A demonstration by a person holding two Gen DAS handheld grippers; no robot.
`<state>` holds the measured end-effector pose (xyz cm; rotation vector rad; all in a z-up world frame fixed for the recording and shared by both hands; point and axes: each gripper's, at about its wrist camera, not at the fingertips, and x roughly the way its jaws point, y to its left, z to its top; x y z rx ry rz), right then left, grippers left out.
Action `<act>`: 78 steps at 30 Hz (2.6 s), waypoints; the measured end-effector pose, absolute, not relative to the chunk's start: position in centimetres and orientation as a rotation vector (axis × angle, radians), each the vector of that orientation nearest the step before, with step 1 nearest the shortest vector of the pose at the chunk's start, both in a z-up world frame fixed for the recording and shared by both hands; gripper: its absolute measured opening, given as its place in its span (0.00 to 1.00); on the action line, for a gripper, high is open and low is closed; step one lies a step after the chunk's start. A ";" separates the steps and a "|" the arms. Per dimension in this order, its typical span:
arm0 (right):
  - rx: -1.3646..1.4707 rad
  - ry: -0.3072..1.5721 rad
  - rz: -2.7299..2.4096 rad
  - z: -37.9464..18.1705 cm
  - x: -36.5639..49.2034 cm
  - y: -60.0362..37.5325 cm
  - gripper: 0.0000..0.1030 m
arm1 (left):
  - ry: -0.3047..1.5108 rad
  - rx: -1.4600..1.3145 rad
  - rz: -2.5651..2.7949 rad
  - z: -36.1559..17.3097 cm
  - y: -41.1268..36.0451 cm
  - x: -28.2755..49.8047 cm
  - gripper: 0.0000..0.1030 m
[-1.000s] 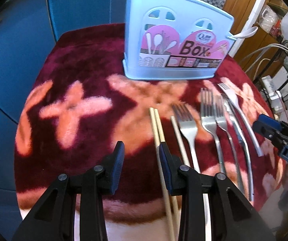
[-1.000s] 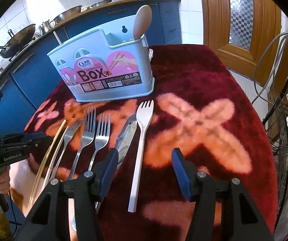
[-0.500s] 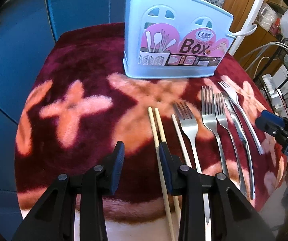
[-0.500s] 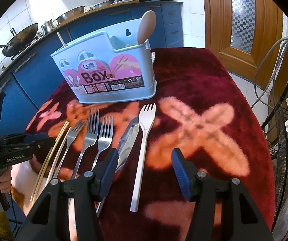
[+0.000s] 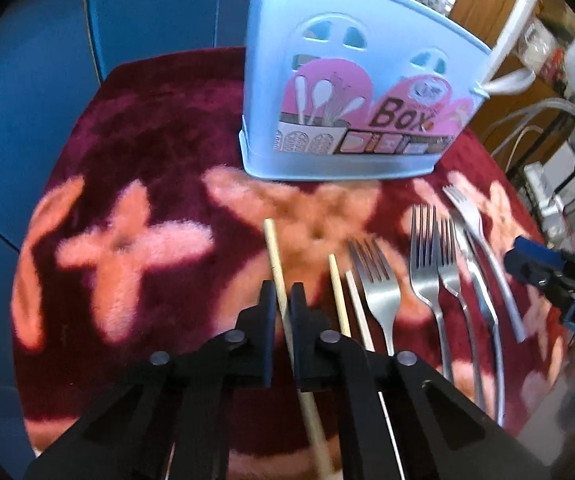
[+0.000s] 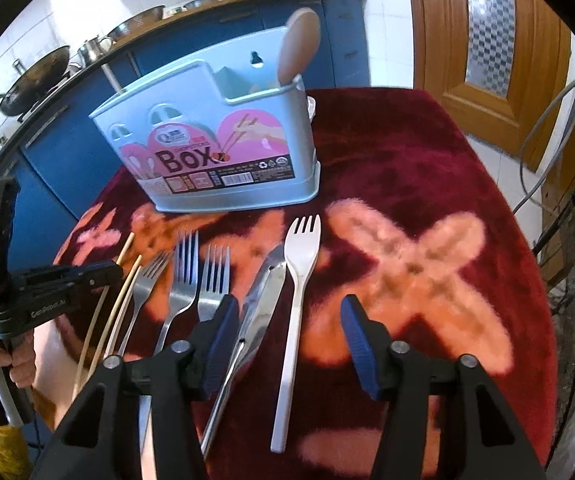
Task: Organize utensils
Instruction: 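Grasp the white plastic fork with the right tool while the left tool grasps another chopstick, then lift the fork into the blue holder and open the right tool while the left tool releases its chopstick there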
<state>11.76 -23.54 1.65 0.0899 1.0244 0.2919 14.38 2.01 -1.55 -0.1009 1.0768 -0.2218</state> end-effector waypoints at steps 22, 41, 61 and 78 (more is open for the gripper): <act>0.174 1.067 0.389 0.4 17.6 -24.4 0.06 | 0.945 -0.254 -0.290 1.0 3.3 15.9 0.02; 0.255 0.633 0.498 10.6 12.2 -23.6 0.04 | 0.681 -0.283 -0.304 8.6 2.6 13.8 0.02; 0.415 0.348 0.472 15.5 21.2 -22.9 0.04 | 0.289 -0.320 -0.202 17.5 3.6 22.8 0.02; 0.276 0.230 0.377 12.7 24.1 -20.3 0.04 | 0.130 -0.227 -0.034 13.6 2.4 26.0 0.02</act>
